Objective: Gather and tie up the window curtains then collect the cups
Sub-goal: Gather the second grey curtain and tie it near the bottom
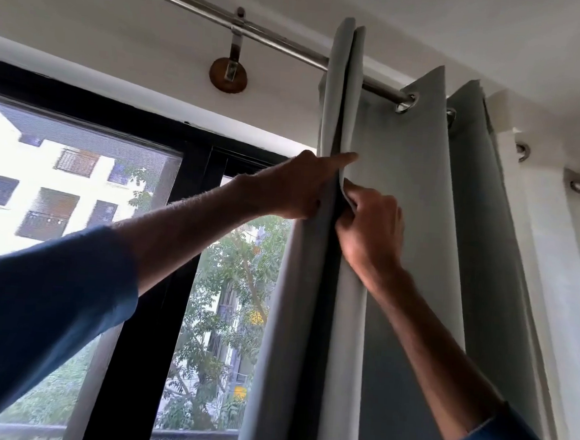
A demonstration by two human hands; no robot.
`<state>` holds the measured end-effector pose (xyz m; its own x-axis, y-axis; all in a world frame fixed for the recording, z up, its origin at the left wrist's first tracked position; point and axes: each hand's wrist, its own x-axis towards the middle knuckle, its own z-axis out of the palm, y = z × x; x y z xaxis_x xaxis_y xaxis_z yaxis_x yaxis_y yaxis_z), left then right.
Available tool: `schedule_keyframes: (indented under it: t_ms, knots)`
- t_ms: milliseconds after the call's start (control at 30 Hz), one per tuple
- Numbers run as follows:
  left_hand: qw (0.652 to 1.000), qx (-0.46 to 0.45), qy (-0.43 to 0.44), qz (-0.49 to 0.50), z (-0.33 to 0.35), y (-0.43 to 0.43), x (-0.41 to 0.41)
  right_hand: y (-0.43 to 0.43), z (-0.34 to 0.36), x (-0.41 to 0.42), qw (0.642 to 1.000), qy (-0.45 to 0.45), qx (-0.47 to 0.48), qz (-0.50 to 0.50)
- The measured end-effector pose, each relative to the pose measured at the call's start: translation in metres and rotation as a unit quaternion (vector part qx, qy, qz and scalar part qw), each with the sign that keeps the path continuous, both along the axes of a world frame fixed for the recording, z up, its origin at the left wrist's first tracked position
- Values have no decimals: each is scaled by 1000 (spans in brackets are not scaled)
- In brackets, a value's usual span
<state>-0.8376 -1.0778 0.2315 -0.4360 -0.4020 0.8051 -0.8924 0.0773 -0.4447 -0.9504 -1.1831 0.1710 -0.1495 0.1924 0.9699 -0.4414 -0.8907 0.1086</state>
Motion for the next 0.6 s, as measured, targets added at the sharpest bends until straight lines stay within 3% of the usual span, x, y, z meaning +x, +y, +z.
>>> schedule_keyframes:
  t_ms: [267,400,500,600]
  knots:
    - [999,-21,-33,-29,-6,-14,3,9,-11,7,999,1,-17,-37]
    - [999,-9,-38,-5,-5,-21,-2,10,-16,10,999,13,21,-38]
    - [1000,-2,-19,3,-7,-24,-5,8,-18,9,999,-1,28,-45]
    - [997,33,57,-31,-11,-23,-10,2,-19,1,997,28,10,-65]
